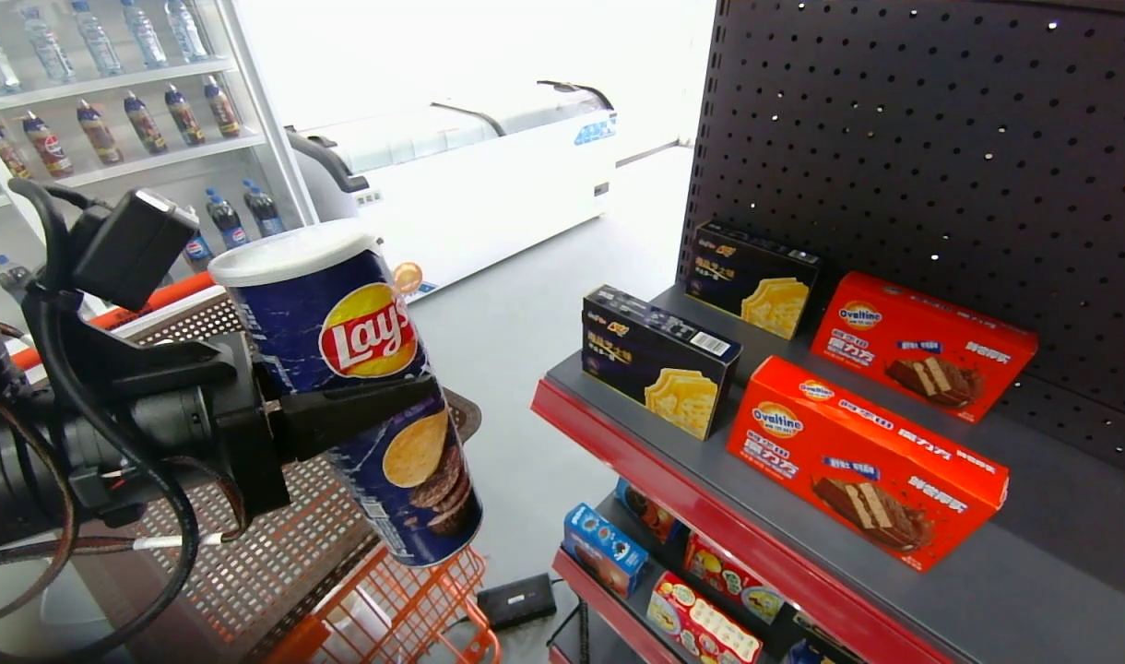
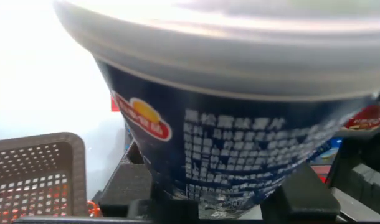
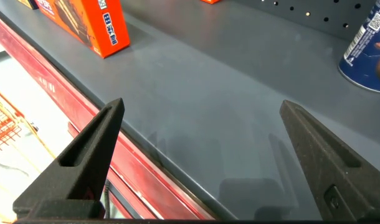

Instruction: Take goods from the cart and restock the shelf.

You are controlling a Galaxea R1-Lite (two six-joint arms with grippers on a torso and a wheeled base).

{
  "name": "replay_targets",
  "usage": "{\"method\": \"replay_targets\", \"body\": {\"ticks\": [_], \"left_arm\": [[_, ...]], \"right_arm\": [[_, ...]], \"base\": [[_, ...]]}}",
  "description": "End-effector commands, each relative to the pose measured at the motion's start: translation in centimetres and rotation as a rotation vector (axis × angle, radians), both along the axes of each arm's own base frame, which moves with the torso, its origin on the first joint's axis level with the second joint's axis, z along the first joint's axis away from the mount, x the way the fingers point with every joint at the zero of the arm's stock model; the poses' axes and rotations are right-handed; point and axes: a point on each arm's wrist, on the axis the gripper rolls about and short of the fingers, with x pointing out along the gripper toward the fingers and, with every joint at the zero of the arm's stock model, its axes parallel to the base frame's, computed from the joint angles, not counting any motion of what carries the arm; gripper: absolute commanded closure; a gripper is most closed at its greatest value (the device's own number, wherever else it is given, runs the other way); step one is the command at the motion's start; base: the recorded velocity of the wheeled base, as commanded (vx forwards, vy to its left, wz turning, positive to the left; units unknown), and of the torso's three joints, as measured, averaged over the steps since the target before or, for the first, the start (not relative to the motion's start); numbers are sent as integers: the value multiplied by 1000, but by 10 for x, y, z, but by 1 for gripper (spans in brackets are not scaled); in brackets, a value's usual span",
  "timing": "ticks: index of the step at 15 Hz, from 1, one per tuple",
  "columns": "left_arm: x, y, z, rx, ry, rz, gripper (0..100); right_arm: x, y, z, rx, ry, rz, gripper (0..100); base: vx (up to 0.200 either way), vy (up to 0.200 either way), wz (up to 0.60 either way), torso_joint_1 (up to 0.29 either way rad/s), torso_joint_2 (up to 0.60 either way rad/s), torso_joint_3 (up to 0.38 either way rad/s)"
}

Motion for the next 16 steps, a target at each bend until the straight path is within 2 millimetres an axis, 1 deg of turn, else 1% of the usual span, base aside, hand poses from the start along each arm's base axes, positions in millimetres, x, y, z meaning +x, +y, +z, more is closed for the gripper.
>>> {"method": "replay_targets", "body": {"ticks": [1, 2, 9, 12, 16], "left_arm": [[-2, -6, 0, 0, 1, -31, 100], [-4, -12, -1, 2, 5, -61, 100], [-8, -19, -2, 16, -12, -105, 100], [-15, -26, -8, 68, 10, -158, 100], [-17, -30, -8, 80, -3, -180, 100]], "right_arm": [[0, 0, 0, -1, 0, 2, 0], [0, 0, 0, -1, 0, 2, 0], [0, 0, 0, -1, 0, 2, 0], [0, 0, 0, -1, 0, 2, 0], [0, 0, 0, 0, 0, 2, 0]], "base": [[0, 0, 0, 0, 0, 0], [0, 0, 0, 0, 0, 0], [0, 0, 0, 0, 0, 0], [0, 0, 0, 0, 0, 0], [0, 0, 0, 0, 0, 0]]}}
